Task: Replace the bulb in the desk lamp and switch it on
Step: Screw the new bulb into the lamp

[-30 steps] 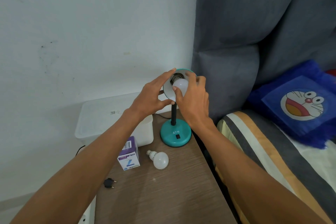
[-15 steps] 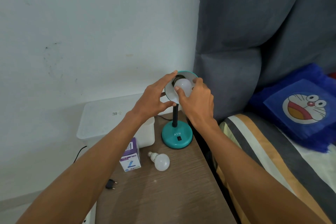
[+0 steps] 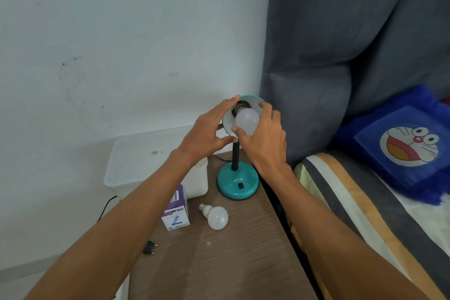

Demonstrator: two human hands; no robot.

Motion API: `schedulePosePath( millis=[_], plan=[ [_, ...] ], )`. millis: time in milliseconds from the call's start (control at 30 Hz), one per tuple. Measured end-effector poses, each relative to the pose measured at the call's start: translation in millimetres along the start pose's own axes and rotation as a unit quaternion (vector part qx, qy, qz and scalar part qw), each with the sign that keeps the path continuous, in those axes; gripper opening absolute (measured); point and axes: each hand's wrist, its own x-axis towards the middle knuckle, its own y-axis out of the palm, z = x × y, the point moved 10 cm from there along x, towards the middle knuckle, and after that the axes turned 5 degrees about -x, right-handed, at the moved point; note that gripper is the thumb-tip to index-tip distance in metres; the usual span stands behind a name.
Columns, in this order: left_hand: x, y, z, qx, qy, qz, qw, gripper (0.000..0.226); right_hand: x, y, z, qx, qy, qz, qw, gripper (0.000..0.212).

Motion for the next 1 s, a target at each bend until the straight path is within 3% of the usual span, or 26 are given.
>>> schedulePosePath(
  millis=[133,267,400,500,600,800,867,1000],
  plan=[
    [-2,-1,1,-0.004,-0.003,-0.002,1.000,0.099,4,4,-5,-0.013,0.018,-0.009,1.000,0.057],
    [-3,-2,2,-0.002,-0.005,-0.001,1.000,0.099,5,0,-11,-0.012,0.045,-0.012,0.999,0.070],
    [-1,0,1,-0.005,-0.005,-0.002,1.000,0.099,-1,2,3,-0.009,-0.024,-0.004,1.000,0.063],
    [-2,-1,2,-0.003,-0.004,-0.002,1.000,0.100,5,2,-3,-0.006,0.005,-0.017,1.000,0.058],
    [-3,-3,1,0.002,-0.003,-0.004,1.000,0.100,10,0,-10,-0.019,0.046,-0.015,0.999,0.067],
    [-2,-2,1,-0.006,-0.007,-0.003,1.000,0.098,8,3,-2,-0.019,-0.008,0.000,1.000,0.066],
    [-2,-1,1,-0.008,-0.006,-0.001,1.000,0.098,10,4,-7,-0.032,0.010,0.001,0.999,0.059],
    [-2,0,0,0.006,-0.008,-0.001,1.000,0.100,9,3,-14,-0.035,0.068,-0.006,0.997,0.077]
  ],
)
